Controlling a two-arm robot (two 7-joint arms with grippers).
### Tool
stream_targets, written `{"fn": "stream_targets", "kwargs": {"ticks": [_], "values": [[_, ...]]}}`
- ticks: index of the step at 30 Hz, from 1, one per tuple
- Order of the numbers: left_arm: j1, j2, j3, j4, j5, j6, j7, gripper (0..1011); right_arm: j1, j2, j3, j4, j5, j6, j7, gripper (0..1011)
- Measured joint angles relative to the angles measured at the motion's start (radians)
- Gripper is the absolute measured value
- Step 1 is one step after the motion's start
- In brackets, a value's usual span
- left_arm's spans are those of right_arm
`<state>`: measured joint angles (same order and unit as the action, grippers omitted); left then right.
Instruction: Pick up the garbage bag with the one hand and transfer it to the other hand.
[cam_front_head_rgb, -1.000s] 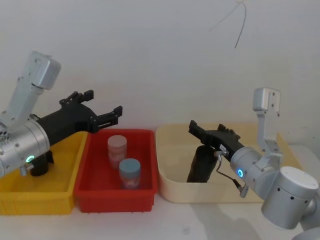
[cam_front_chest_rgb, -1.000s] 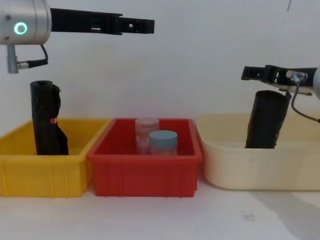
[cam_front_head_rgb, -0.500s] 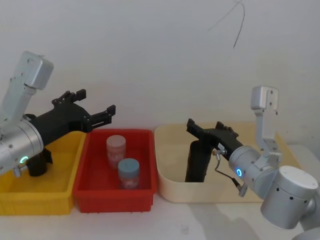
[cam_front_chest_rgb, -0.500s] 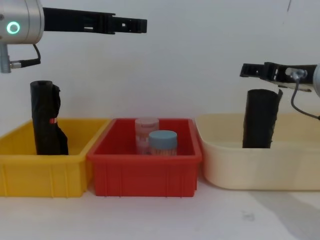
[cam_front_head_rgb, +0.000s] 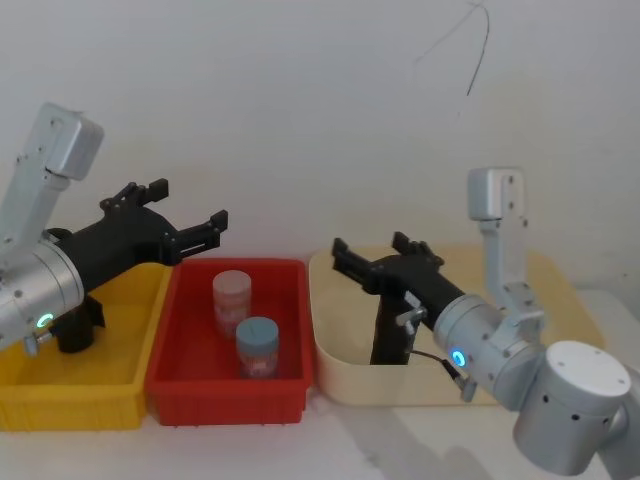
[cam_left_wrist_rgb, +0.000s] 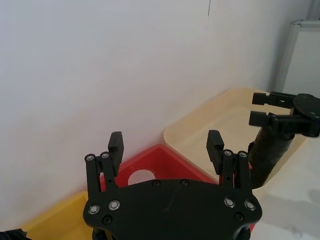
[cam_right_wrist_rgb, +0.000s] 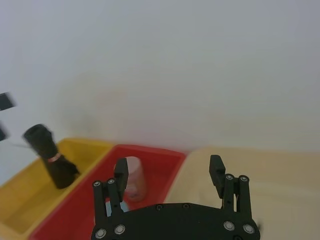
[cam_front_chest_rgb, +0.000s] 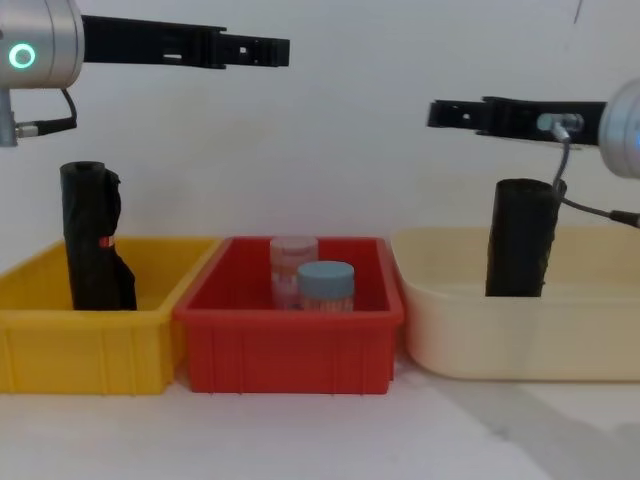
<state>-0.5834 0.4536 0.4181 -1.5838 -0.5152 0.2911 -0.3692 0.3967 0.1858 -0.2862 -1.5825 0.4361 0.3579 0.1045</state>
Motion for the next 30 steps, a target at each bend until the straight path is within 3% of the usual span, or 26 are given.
{"fn": "stream_targets", "kwargs": {"ticks": [9,16,30], "values": [[0.030,0.007,-0.013,-0.001,-0.001,-0.001,0.008,1001,-0.016,0.008,-0.082,-0.054,-0.064,-0.031,0.032,1000],[0.076,0.024,-0.037,-0.010,-0.005,-0.002,0.026,1001,-0.025,0.000,-0.121,-0.075,-0.098,-0.034,0.037,1000],[0.123,0.041,-0.063,-0.023,-0.007,0.006,0.044,1001,-0.029,-0.037,-0.147,-0.070,-0.126,-0.004,0.019,1000]]}}
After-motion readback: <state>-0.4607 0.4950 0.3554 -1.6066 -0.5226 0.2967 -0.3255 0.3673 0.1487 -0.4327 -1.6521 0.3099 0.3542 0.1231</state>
